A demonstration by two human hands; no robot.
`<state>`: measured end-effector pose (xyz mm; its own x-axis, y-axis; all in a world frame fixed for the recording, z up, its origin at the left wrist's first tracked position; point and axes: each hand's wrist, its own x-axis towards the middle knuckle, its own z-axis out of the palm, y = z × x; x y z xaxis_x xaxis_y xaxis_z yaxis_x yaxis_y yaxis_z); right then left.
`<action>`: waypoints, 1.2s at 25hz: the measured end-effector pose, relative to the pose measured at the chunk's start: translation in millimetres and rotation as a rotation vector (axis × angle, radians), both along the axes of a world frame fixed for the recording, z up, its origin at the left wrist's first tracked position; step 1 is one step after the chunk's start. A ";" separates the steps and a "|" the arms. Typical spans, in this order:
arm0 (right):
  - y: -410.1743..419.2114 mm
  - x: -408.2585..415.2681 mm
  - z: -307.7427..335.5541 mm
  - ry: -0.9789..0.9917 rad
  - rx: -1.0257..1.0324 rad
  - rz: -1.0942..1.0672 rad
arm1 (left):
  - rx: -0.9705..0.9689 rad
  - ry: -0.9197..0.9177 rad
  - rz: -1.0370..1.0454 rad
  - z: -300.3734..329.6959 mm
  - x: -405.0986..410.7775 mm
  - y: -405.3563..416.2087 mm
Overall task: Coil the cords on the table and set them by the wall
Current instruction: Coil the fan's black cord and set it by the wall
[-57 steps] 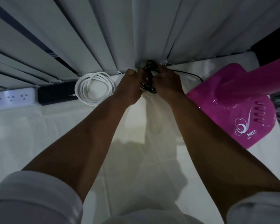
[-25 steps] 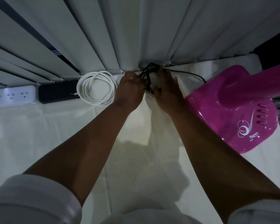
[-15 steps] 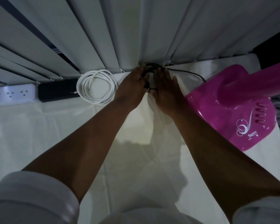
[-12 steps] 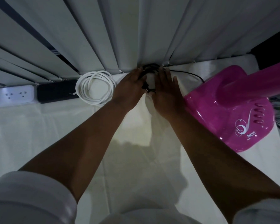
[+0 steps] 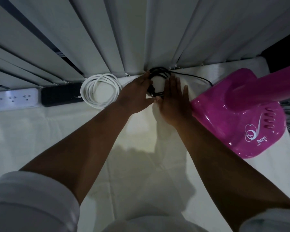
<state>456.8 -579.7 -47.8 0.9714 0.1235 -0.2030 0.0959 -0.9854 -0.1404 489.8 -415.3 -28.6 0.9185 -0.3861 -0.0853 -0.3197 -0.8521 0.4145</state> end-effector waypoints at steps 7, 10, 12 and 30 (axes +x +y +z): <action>3.9 -5.5 9.9 -0.022 0.074 -0.036 | 0.118 0.054 -0.035 4.7 -10.0 -7.9; 2.5 -13.1 16.1 -0.039 0.086 -0.031 | 0.089 0.070 -0.030 10.2 -16.0 -10.2; 2.4 -19.4 19.8 -0.053 0.080 -0.034 | 0.097 0.072 -0.032 12.8 -22.0 -12.1; -7.7 -39.4 12.2 0.071 -0.039 0.090 | 0.221 0.142 -0.026 9.0 -45.4 -15.7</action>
<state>417.5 -587.4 -35.6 0.9395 0.2007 -0.2775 0.1758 -0.9780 -0.1120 444.4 -431.0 -19.6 0.8815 -0.3668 -0.2973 -0.2945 -0.9193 0.2612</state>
